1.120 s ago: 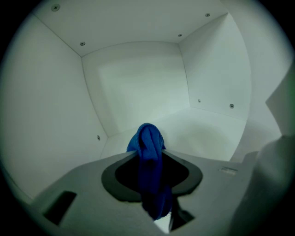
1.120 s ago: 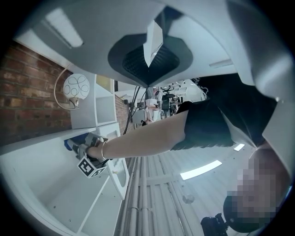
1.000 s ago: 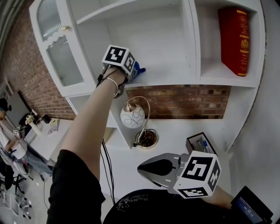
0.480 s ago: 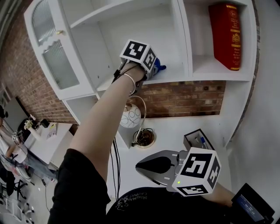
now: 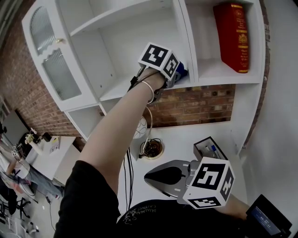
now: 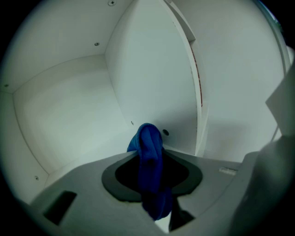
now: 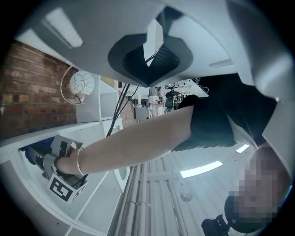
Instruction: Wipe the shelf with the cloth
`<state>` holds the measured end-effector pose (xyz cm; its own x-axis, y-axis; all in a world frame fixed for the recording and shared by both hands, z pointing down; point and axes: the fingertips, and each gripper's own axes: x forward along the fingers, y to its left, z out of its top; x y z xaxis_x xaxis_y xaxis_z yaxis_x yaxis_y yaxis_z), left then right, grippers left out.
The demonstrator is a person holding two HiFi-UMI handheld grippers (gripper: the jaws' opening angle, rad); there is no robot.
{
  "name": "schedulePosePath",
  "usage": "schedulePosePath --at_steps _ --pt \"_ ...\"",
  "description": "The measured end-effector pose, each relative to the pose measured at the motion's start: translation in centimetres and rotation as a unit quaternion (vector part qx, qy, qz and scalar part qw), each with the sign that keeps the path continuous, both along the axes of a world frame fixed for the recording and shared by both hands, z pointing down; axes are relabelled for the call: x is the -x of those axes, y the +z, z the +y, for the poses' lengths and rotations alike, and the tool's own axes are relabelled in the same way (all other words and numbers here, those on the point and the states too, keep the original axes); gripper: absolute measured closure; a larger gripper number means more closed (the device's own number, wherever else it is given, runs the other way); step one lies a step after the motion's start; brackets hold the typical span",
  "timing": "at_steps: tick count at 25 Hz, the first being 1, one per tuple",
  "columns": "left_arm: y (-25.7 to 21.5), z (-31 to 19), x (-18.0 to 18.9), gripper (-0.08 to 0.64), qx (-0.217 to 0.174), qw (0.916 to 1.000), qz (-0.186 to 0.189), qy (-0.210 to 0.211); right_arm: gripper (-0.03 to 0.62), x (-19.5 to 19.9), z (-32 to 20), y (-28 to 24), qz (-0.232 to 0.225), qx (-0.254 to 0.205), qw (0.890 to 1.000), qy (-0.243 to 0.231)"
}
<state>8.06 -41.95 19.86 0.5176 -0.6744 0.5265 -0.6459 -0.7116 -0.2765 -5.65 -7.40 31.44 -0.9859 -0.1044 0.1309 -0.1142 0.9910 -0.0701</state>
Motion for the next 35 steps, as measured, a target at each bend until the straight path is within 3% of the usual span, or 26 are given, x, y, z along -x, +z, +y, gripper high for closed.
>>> schedulePosePath --at_steps 3,7,12,15,22,27,35 --pt "-1.0 -0.5 2.1 0.452 -0.007 0.9996 0.021 -0.020 0.584 0.2 0.2 0.4 0.008 0.004 1.000 -0.007" --pt "-2.9 -2.0 10.0 0.449 -0.026 0.9946 0.013 -0.100 0.584 0.5 0.3 0.3 0.010 0.004 1.000 -0.018" --pt "-2.2 -2.1 21.9 0.449 -0.005 0.9766 -0.024 -0.214 0.584 1.6 0.5 0.7 0.017 0.014 0.999 -0.045" --pt "-0.9 -1.3 25.7 0.448 0.014 0.9687 -0.052 -0.242 0.584 2.4 0.8 0.9 0.023 0.014 0.998 -0.064" --pt "0.0 -0.8 23.1 0.456 -0.039 0.9728 -0.064 -0.219 0.584 3.1 1.4 1.4 0.026 0.025 0.996 -0.080" --pt "0.0 -0.2 19.4 0.456 -0.038 0.9792 -0.047 -0.194 0.584 2.7 1.4 1.1 0.018 0.022 0.997 -0.076" --pt "0.3 1.3 10.0 0.456 -0.018 0.9954 -0.017 -0.092 0.584 1.2 0.0 0.0 -0.010 0.026 0.999 -0.028"
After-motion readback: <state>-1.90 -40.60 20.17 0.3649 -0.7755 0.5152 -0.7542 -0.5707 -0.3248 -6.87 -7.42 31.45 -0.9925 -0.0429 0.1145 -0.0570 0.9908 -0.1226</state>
